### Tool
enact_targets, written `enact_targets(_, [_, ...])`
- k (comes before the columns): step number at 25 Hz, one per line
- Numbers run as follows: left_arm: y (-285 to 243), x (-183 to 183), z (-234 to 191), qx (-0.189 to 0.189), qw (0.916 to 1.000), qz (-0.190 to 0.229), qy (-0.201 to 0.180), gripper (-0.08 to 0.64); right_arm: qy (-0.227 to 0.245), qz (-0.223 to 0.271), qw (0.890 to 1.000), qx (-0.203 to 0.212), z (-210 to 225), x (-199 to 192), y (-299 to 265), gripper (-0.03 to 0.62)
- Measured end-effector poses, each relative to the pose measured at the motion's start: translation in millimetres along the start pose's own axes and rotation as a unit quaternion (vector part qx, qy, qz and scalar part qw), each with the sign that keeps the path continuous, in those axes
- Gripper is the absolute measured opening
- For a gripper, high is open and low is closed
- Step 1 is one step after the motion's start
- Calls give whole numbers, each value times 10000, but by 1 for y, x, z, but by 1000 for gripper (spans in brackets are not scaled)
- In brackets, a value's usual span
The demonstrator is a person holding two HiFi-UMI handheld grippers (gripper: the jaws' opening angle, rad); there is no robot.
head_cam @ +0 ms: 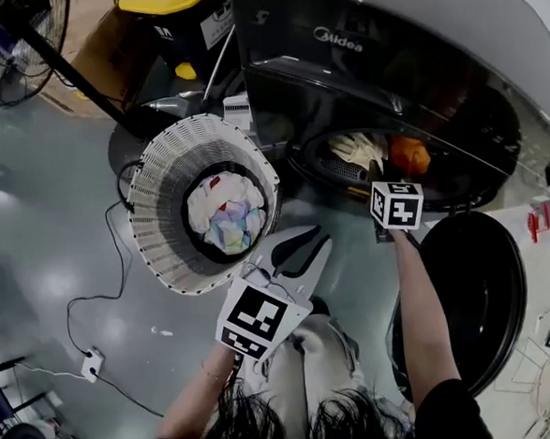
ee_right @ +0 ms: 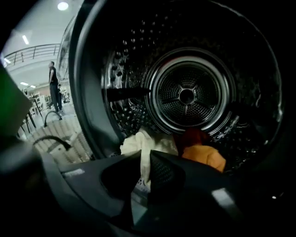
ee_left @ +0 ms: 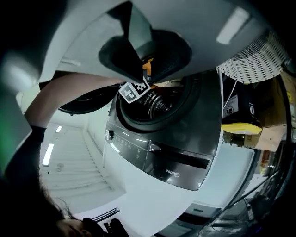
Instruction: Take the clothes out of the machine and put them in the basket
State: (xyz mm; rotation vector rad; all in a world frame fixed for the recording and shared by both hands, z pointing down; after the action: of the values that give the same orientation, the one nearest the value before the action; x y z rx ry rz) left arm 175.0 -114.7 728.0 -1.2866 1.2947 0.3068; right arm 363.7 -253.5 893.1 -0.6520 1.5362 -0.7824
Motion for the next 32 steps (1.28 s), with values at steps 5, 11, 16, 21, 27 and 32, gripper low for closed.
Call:
enact_targets(5, [29,32,23,-16,9999,-92,-48,52,46,167,9994,287,-22,18,59,40])
enact_targets(11, [59,73,45,-5,9999,-112,24,52,88,247,9984,492,-46,36,127,39])
enact_targets(16, [86,100,63,-3,9998,-165,72,51,8,334,9970,701,-58,48,187,40])
enact_targets(21, [123,131,76,116,9996,-125,212,51,-114,426,9943,974,-69,64,254,40])
enact_targets(27, [174,164,93,281,9994,-108,168,51,-62,575,9905,1249,-86,89,329,40])
enact_targets(32, [217,183,102,450,9988,-47,164,51,-219,790,9853,1497,-106,111,379,39])
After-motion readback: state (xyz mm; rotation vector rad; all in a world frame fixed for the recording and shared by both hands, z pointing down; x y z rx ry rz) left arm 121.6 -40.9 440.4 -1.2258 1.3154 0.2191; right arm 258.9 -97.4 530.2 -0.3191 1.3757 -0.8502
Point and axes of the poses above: the fingertips, and each gripper's own axes: y backward along the fingers, z to its right, x out of its top, the point moved 1 cm from there along y, backward along the fingers, and after that the axes turned 13 degrees about -z, right-handed, at the moved point
